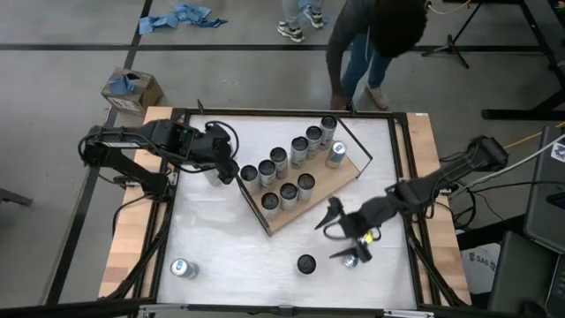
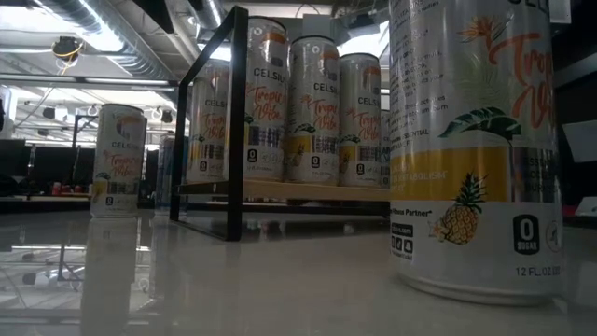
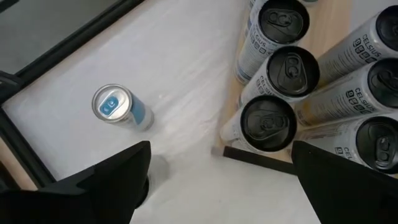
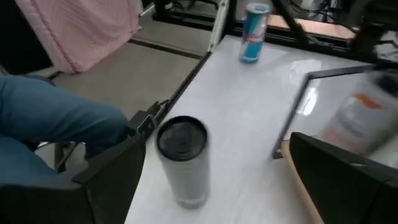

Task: Place canned beverage on shelf
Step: Put the white yellow soda can on the shelf

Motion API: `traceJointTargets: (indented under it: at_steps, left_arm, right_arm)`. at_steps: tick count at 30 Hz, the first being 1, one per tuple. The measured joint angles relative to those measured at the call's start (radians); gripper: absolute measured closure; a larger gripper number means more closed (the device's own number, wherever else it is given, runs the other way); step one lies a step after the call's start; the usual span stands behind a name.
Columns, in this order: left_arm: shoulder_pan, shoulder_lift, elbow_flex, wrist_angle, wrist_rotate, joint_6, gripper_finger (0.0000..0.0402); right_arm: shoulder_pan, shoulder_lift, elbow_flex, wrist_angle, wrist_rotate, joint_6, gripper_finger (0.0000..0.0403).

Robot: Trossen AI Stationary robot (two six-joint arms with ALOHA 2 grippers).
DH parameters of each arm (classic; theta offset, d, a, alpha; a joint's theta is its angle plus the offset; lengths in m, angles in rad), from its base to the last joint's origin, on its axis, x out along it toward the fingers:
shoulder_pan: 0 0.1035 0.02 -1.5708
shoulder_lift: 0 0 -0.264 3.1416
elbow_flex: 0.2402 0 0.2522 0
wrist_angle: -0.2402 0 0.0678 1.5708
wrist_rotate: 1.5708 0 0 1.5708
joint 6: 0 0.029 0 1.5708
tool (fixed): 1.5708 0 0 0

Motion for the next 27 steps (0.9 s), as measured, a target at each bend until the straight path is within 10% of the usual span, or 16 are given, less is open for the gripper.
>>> traceJointTargets:
  at_steps: [27]
  left_arm:
    - [-0.005,0.0,0.0,0.052,0.004,-0.003,0.0023]
  right_arm:
    - [0.096,0.276,0.0,0.212,0.103,0.0,0.0016]
